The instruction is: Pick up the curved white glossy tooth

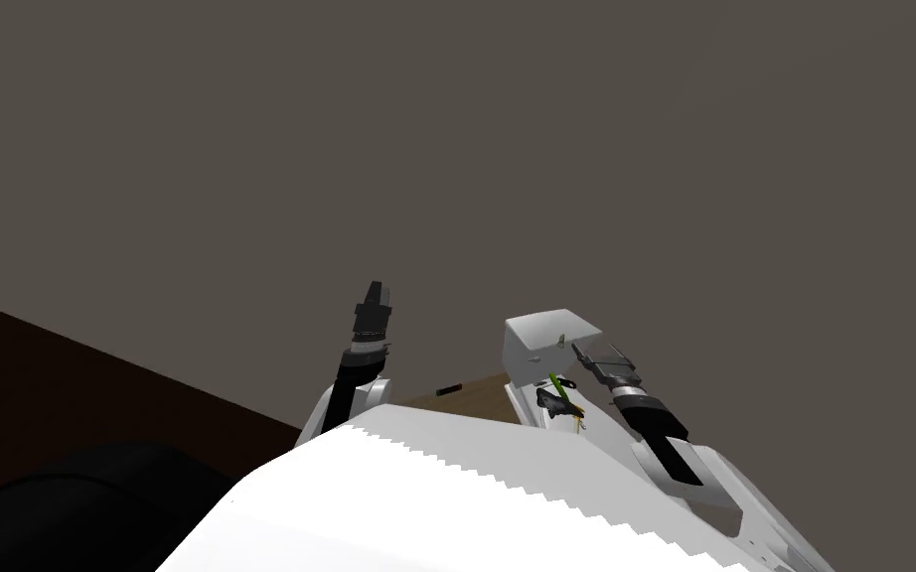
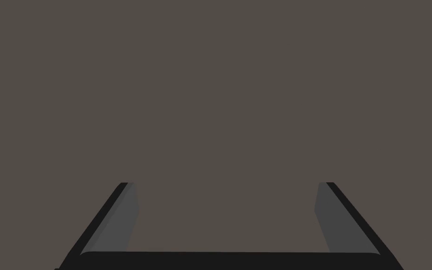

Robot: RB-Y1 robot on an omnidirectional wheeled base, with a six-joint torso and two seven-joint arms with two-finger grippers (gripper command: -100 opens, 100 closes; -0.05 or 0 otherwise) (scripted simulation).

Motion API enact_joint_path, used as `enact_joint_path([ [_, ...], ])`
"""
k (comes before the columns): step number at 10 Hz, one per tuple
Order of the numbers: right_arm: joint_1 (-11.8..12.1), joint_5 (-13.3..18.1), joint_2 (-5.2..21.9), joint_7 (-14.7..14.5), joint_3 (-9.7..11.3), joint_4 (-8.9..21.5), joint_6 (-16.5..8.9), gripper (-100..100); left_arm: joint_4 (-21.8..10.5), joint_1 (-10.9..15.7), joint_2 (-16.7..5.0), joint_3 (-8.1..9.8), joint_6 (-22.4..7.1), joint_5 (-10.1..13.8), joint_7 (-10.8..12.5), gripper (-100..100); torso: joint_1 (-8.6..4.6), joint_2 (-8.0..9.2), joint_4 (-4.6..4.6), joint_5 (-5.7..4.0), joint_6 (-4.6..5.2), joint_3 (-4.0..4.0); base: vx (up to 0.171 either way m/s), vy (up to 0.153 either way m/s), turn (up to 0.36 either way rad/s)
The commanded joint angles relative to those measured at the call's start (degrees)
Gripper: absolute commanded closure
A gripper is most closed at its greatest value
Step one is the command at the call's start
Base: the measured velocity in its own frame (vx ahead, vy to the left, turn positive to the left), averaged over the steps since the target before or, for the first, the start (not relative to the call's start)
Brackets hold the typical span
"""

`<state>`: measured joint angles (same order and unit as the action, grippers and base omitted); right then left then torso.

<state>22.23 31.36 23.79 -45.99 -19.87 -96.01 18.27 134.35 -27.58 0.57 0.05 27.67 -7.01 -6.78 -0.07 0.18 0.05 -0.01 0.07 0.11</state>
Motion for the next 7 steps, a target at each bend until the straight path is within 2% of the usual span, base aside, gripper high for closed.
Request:
enact_joint_path([
  [1, -1.03, 2.03, 1.72, -2.86, -1.07, 2.86, -1.24, -100, 0.0, 0.0, 0.0, 0.0, 0.0, 0.0, 0.0, 0, 0.0, 0.0, 0.0, 0.0, 0.0, 0.0, -0.056, 0.014, 0.244],
  [2, -1.03, 2.03, 1.72, -4.21, -1.07, 3.56, -1.24, -100, 0.0, 0.01, 0.0, -0.01, 0.0, 0.0, 0.0, 0, 0.01, 0.01, 0.0, 0.0, -0.06, 0.0, -0.045, 0.002, 0.106],
  [3, -1.77, 3.85, 2.81, -6.2, -1.95, 6.29, -1.99, -100, 0.0, 0.0, 0.0, 0.0, 0.0, 0.0, 0.0, 0, -0.03, -0.02, 0.0, -0.01, 0.0, -0.01, -0.051, 0.004, 0.195],
  [4, -1.77, 3.85, 2.81, -7.59, -1.95, 6.44, -1.99, -100, 0.0, 0.01, 0.0, 0.0, 0.0, 0.0, 0.0, 0, -0.03, 0.01, 0.0, -0.01, -0.03, 0.0, -0.045, 0.0, 0.136],
  [5, -2.53, 5.65, 3.88, -9.24, -2.76, 8.17, -2.67, -100, 0.0, 0.0, 0.0, 0.0, 0.0, 0.0, 0.0, 0, -0.05, -0.02, 0.0, -0.01, -0.01, -0.01, -0.06, 0.008, 0.255],
  [6, -2.53, 5.65, 3.88, -10.94, -2.76, 9.33, -2.67, -100, 0.0, 0.01, 0.0, 0.0, 0.0, 0.0, 0.0, 0, -0.03, 0.01, 0.0, -0.01, -0.05, 0.0, -0.045, 0.007, 0.122],
  [7, -3.32, 7.41, 4.93, -12.93, -3.49, 12.21, -3.28, -100, 0.0, 0.0, 0.0, 0.0, 0.0, 0.0, 0.0, 0, -0.03, -0.02, 0.0, -0.01, 0.01, -0.01, -0.051, 0.014, 0.248],
])
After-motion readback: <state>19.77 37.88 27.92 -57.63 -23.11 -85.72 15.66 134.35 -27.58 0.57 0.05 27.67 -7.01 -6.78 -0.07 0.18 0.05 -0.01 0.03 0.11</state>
